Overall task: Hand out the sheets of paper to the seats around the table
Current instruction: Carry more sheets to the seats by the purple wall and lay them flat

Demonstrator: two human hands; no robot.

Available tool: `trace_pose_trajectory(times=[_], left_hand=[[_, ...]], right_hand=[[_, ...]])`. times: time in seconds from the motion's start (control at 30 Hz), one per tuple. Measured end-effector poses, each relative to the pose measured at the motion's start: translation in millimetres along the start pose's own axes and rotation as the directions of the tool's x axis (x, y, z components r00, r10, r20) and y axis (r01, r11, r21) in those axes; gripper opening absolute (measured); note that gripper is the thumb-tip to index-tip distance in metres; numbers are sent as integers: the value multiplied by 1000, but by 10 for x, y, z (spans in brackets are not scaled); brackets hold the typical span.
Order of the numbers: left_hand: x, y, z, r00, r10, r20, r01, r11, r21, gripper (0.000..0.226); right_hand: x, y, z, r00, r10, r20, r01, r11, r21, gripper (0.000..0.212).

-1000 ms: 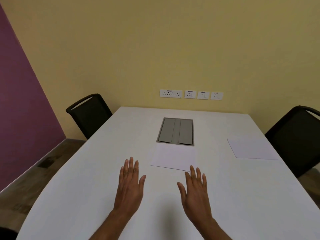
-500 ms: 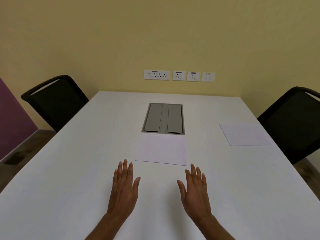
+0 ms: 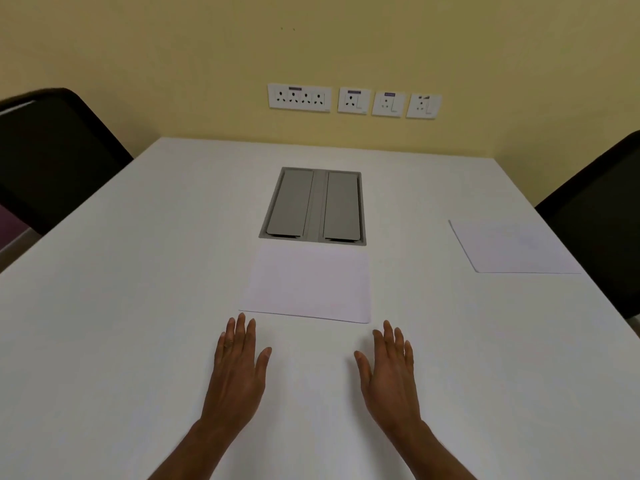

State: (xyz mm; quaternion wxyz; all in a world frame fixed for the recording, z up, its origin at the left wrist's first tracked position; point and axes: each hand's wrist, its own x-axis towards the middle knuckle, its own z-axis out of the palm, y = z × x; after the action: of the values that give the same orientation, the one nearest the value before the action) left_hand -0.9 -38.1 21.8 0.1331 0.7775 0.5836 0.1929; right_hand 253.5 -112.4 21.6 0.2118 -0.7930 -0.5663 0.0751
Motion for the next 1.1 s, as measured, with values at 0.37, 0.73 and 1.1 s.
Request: trace_pose_trajectory(times=[0.37,0.73,1.1], left_hand=[[236,-203,508,994,-97,-54,97,995,7,76],[522,-254,627,996,-74,-49,79,991,107,80],[515,-244,620,996,-83,-37,87,988,130,82]], right_hand=[[333,121,486,987,153,-45,-149,985,82,79],[632,85,594,972,195,-133,-189,980,59,73],[675,27,590,959,216,-185,-185,968,170,59]])
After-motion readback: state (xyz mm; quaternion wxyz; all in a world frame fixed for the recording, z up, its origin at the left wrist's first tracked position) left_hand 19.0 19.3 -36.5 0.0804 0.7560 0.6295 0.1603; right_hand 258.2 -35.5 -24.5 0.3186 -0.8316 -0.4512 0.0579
